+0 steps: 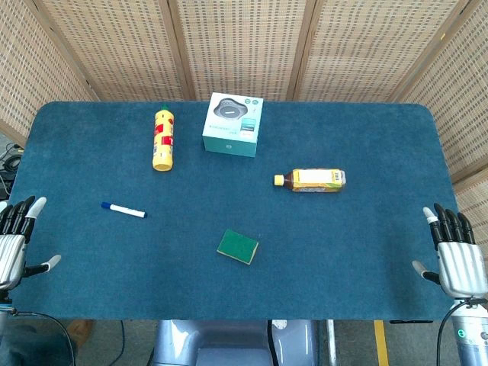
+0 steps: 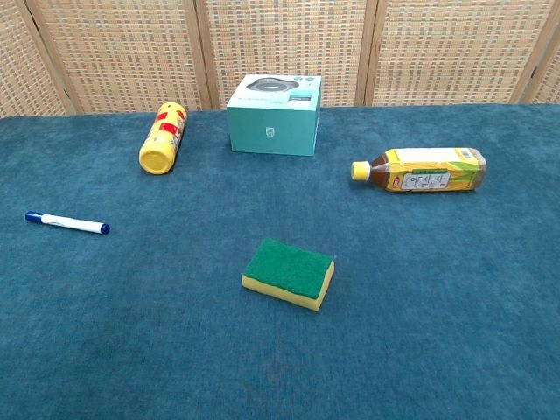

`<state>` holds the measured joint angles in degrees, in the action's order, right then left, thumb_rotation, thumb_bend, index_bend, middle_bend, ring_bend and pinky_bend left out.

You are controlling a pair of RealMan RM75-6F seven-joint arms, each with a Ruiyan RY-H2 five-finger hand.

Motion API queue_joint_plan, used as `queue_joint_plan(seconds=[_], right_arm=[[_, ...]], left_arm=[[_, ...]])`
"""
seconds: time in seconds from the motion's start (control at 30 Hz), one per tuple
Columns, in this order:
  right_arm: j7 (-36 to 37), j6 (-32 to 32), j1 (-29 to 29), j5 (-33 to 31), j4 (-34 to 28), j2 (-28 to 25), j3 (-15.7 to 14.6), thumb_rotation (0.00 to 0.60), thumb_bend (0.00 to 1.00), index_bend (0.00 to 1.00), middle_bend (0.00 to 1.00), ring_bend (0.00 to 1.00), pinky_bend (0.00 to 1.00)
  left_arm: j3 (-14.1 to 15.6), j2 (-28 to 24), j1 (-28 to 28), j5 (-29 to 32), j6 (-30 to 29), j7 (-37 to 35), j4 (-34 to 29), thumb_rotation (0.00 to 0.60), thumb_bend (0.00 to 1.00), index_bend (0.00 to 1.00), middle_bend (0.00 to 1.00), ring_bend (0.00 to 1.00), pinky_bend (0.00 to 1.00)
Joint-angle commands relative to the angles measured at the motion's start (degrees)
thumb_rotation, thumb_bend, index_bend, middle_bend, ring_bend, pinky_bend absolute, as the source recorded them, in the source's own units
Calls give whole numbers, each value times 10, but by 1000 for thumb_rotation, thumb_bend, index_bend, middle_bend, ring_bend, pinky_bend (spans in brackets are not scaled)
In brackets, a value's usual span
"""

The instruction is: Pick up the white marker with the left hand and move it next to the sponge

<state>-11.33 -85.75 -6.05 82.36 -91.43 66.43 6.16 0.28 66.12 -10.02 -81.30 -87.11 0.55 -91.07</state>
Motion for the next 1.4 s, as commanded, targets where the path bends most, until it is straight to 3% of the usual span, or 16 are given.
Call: queue_joint_plan(seconds=[0.03,0.2,0.37,0.63,0.8,1.1,1.4], right_arm=[[0,-1,1,0,-2,-1,0,600,0,0,0,0,0],[1,2,1,-3,-6,-2,0,600,0,0,0,0,0],[-4,6,-1,-6,-6,1,1,600,0,0,0,0,0],[-19,11,-3,-20,-8,6,7,600,0,0,0,0,0],[-38,12,-3,-34,-11,11,10,600,0,0,0,0,0],[-43,28,-9,-49,-2,18,12,600,0,0,0,0,0],[-35,27,-8,-52,1,18,13,600,0,0,0,0,0]], left_arm=[[-2,1,1,-1,4,-1,2,600,91,0,0,0,0],[-15,7,-16,4,38,-7,21,600,91,0,0,0,0],[-44,28,-74,16,125,-29,82,600,106,7,0,0,0],[-66,77,-173,39,291,-61,196,600,248,274,0,0,0],[-63,117,-226,40,384,-84,260,600,331,333,0,0,0],[-57,172,-257,54,439,-64,325,600,371,379,0,0,0],[-56,193,-263,59,439,-49,347,600,363,409,0,0,0]])
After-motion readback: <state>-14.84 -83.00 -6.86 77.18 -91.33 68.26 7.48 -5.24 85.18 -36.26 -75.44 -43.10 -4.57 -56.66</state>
